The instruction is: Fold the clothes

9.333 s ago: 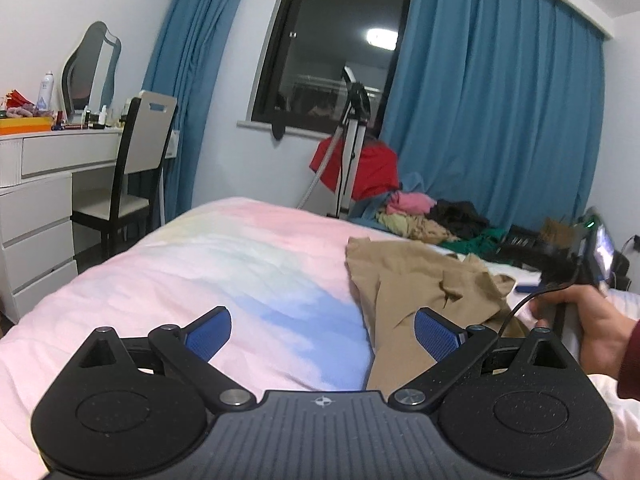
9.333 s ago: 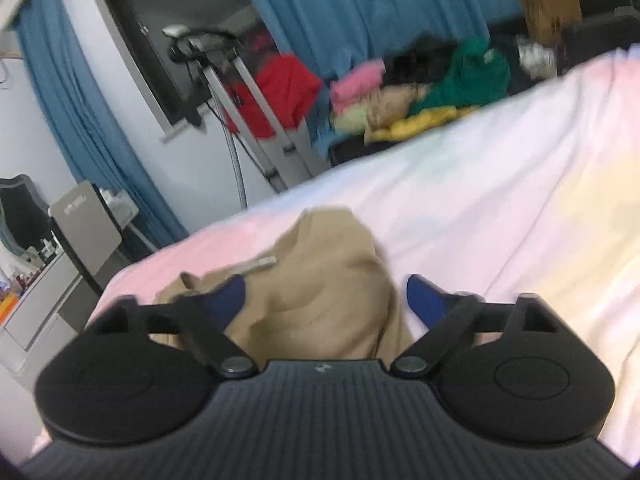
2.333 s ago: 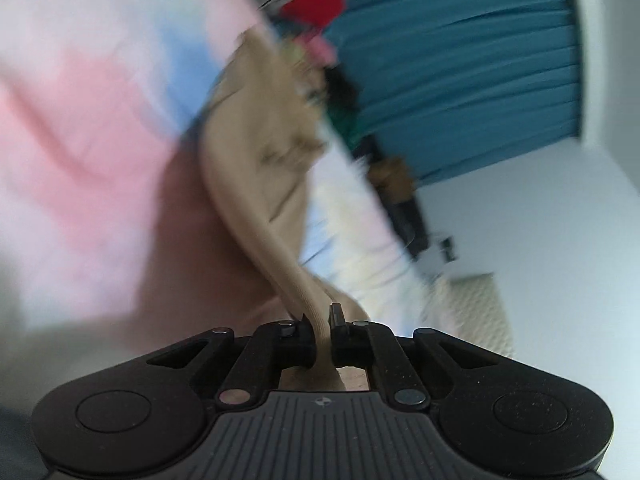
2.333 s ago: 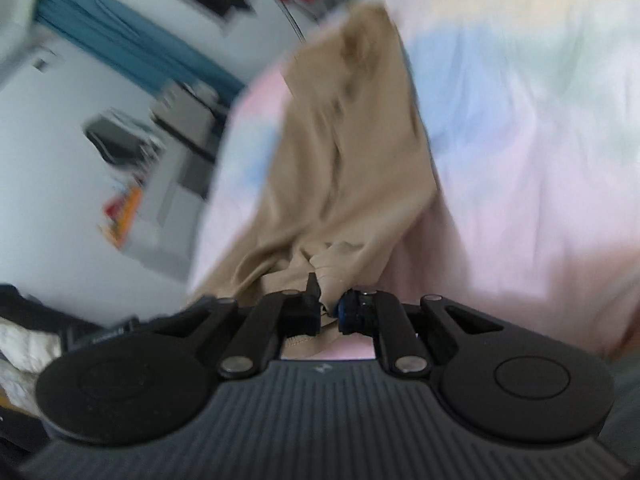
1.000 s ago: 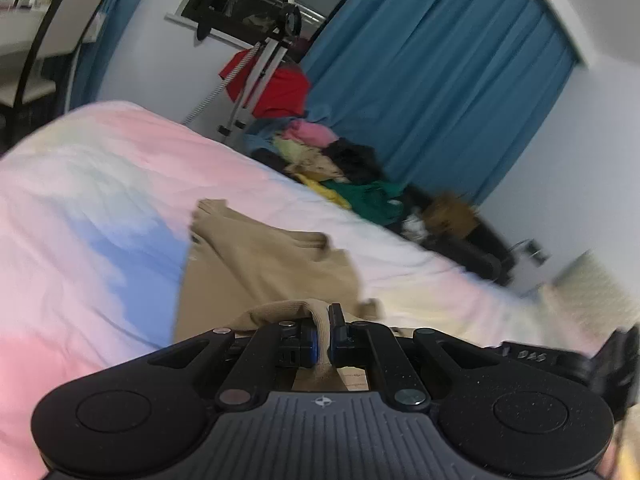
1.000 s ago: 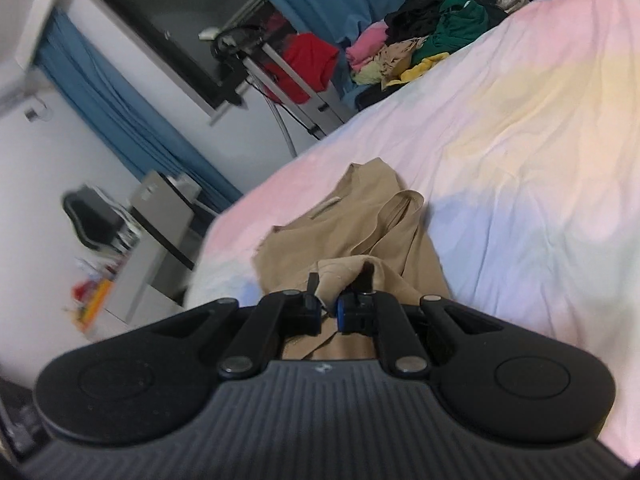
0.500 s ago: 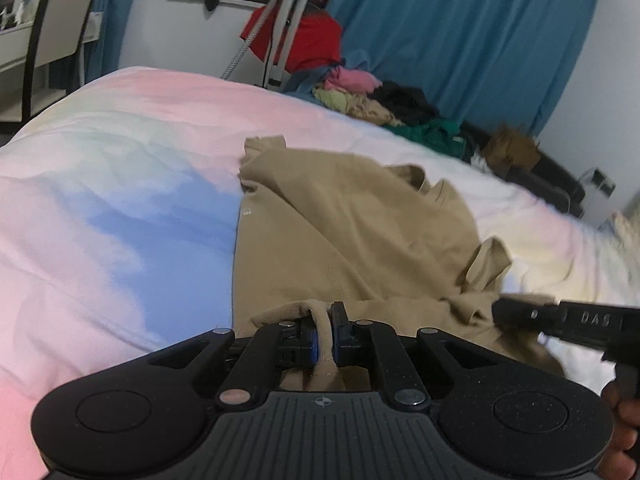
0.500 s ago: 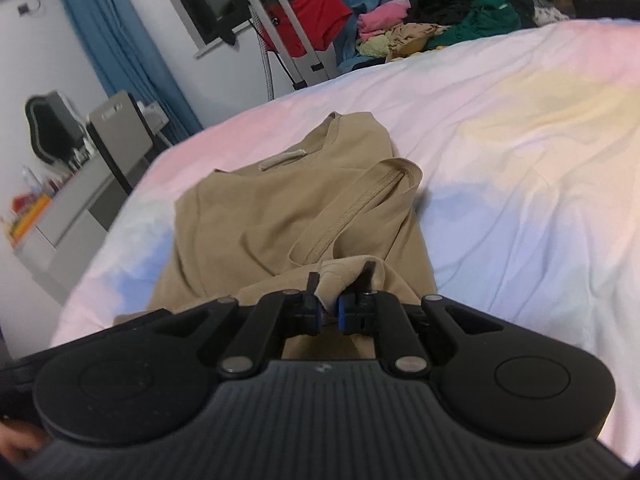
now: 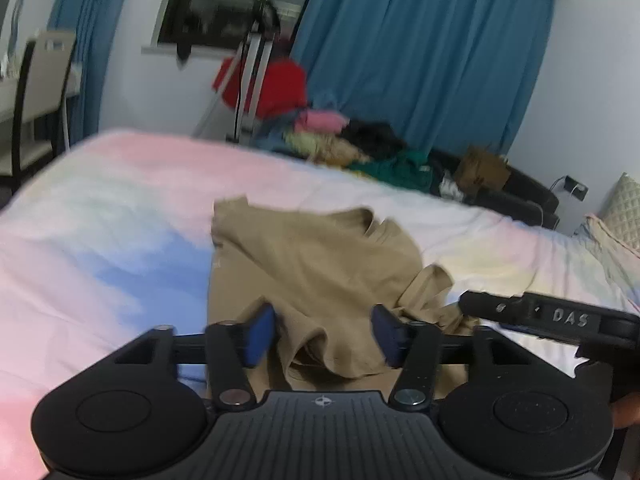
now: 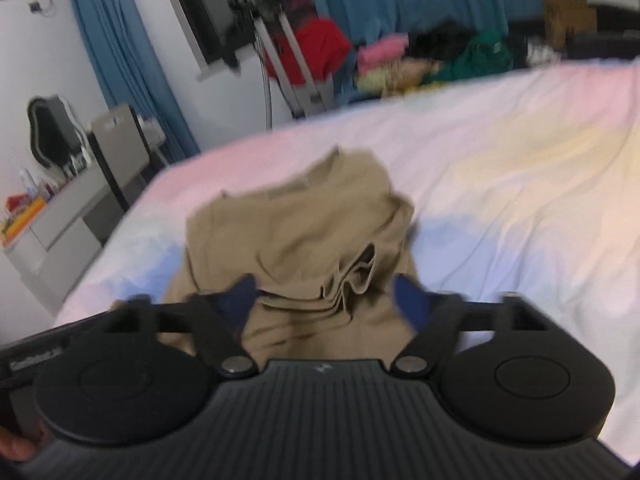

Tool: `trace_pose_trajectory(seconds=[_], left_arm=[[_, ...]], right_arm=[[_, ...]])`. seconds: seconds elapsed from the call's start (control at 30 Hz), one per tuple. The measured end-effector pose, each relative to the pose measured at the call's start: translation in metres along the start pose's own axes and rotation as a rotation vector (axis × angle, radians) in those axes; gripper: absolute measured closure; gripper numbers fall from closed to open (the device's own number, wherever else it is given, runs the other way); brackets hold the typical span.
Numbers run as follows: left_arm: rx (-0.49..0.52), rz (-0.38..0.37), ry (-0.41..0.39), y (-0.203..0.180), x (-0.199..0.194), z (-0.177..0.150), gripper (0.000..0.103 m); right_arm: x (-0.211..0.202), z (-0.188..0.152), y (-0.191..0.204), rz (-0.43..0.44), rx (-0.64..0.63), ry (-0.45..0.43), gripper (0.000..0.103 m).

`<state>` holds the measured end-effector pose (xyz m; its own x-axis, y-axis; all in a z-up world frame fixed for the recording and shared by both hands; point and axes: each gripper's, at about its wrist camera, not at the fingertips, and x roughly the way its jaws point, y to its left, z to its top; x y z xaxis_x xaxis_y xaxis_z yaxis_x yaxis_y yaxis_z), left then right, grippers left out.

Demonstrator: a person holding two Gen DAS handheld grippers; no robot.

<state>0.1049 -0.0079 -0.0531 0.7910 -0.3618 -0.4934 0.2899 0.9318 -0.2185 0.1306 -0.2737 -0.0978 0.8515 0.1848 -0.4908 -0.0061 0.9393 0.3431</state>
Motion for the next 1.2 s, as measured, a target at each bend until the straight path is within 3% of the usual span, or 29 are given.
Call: trace_pose_trajectory(seconds=[0.03, 0.17, 0.27, 0.5, 0.7, 0.77, 0.87, 1.0, 1.17, 1.2], left_arm=[[0.013, 0.007, -0.019, -0.004, -0.010, -0.001, 0.024], [0.074, 0.046, -0.081, -0.021, -0.053, -0.006, 0.021], [0.104, 0.038, -0.075, -0.031, -0.078, -0.011, 0.010], [-0.229, -0.126, 0.144, -0.011, -0.074, -0.048, 0.007], [-0.528, -0.270, 0.339, 0.007, -0.070, -0.081, 0.007], [-0.598, -0.285, 0.379, 0.014, -0.058, -0.090, 0.007], [-0.680, -0.247, 0.388, 0.026, -0.040, -0.098, 0.008], [-0.791, -0.249, 0.329, 0.040, -0.030, -0.102, 0.010], [-0.902, -0.246, 0.249, 0.054, -0.030, -0.107, 0.023], [-0.917, -0.244, 0.232, 0.055, -0.031, -0.108, 0.030]], right_arm=[[-0.011, 0.002, 0.002, -0.001, -0.007, -0.020, 0.017], [-0.055, 0.004, 0.007, -0.011, -0.039, -0.086, 0.017], [-0.086, 0.001, 0.013, -0.053, -0.081, -0.141, 0.017], [-0.122, -0.008, 0.009, -0.082, -0.050, -0.171, 0.017], [-0.117, -0.012, 0.000, -0.074, 0.016, -0.130, 0.017], [-0.116, -0.013, -0.002, -0.063, 0.041, -0.119, 0.017], [-0.111, -0.019, -0.006, -0.033, 0.108, -0.077, 0.017], [-0.106, -0.032, -0.009, 0.050, 0.235, -0.007, 0.017], [-0.095, -0.050, -0.012, 0.189, 0.409, 0.107, 0.017], [-0.091, -0.055, -0.013, 0.216, 0.452, 0.141, 0.017]])
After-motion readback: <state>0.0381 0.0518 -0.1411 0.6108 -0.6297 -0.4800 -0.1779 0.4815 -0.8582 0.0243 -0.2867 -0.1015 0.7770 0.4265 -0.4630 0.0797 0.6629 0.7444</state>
